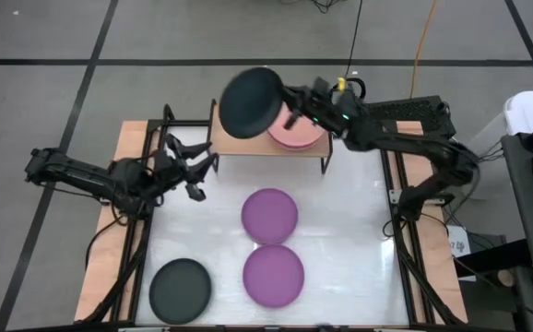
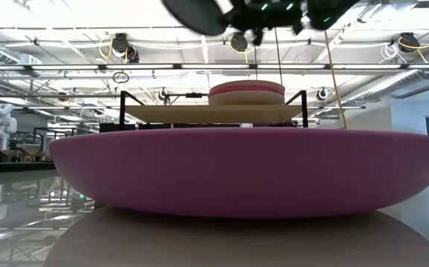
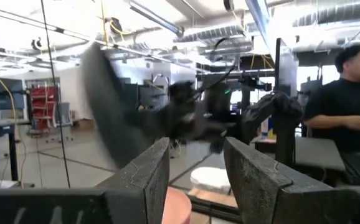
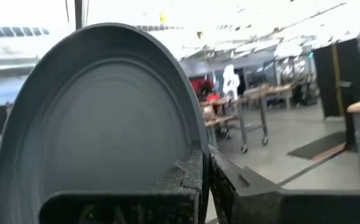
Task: Place and stack plates onto a shelf
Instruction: Put the right black plate on the shelf
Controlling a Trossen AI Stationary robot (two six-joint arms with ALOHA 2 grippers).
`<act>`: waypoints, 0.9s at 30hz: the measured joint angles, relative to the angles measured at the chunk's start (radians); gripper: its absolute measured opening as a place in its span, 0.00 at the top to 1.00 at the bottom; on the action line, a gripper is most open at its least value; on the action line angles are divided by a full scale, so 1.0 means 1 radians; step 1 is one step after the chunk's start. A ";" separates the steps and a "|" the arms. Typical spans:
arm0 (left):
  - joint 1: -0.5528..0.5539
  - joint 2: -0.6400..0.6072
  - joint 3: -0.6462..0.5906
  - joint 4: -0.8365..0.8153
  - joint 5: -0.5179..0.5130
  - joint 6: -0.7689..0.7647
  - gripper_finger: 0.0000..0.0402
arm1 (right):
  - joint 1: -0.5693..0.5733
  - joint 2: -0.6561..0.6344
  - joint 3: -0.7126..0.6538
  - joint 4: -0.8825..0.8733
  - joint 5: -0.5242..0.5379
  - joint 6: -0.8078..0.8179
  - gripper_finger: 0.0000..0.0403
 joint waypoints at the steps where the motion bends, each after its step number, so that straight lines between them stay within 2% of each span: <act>1: 0.000 -0.008 0.000 -0.004 0.000 0.004 0.60 | -0.014 0.041 0.030 -0.008 -0.028 0.008 1.00; 6: 0.004 -0.012 0.000 -0.048 0.000 0.011 0.60 | -0.063 0.211 0.158 -0.109 -0.120 0.006 1.00; 11: 0.022 -0.012 0.000 -0.103 0.000 0.004 0.60 | -0.096 0.316 0.193 -0.129 -0.163 0.002 1.00; 27: 0.024 -0.012 0.000 -0.114 0.000 -0.016 0.60 | -0.113 0.366 0.193 -0.233 -0.157 -0.050 0.98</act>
